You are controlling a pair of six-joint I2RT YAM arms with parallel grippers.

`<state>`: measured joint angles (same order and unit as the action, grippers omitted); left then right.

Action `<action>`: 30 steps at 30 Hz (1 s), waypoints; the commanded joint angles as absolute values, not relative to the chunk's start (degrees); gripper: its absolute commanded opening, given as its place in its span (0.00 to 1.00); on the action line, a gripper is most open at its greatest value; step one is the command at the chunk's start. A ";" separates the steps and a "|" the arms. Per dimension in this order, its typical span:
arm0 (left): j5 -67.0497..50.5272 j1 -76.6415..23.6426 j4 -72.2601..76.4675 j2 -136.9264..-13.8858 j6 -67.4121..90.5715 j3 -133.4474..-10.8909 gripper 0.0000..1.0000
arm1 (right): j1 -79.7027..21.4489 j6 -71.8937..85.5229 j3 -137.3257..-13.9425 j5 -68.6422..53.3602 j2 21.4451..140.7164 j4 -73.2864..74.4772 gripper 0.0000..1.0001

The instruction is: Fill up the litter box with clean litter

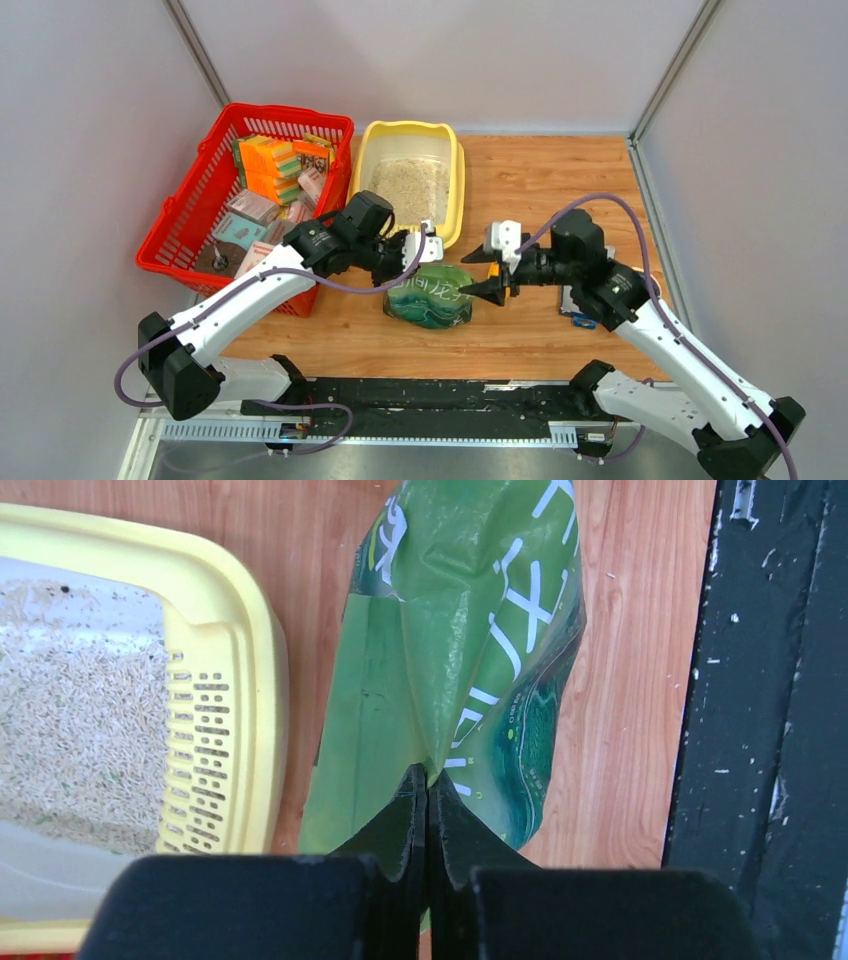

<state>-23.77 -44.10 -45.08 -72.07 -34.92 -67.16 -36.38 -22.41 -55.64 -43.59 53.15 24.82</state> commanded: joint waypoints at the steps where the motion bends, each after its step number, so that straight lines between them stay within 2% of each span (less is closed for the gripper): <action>1: -28.47 -43.86 -44.21 -71.54 -28.05 -66.09 0.00 | -41.21 -38.30 -50.71 -29.63 53.79 19.77 0.59; 8: -31.46 -41.66 -42.80 -72.07 -23.65 -65.21 0.00 | -49.12 -46.56 -47.03 -21.29 56.42 15.31 0.62; 14: -32.61 -40.69 -42.54 -72.07 -22.41 -64.86 0.00 | -53.70 -47.55 -45.27 -12.05 57.75 10.03 0.62; 30: -33.84 -38.50 -41.13 -72.33 -19.69 -64.16 0.00 | -53.88 -46.14 -46.76 -16.00 59.85 17.83 0.54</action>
<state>-30.39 -38.89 -40.86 -72.12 -22.33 -64.84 -53.58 -45.95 -45.41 -15.68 59.68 14.79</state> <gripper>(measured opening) 0.008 0.563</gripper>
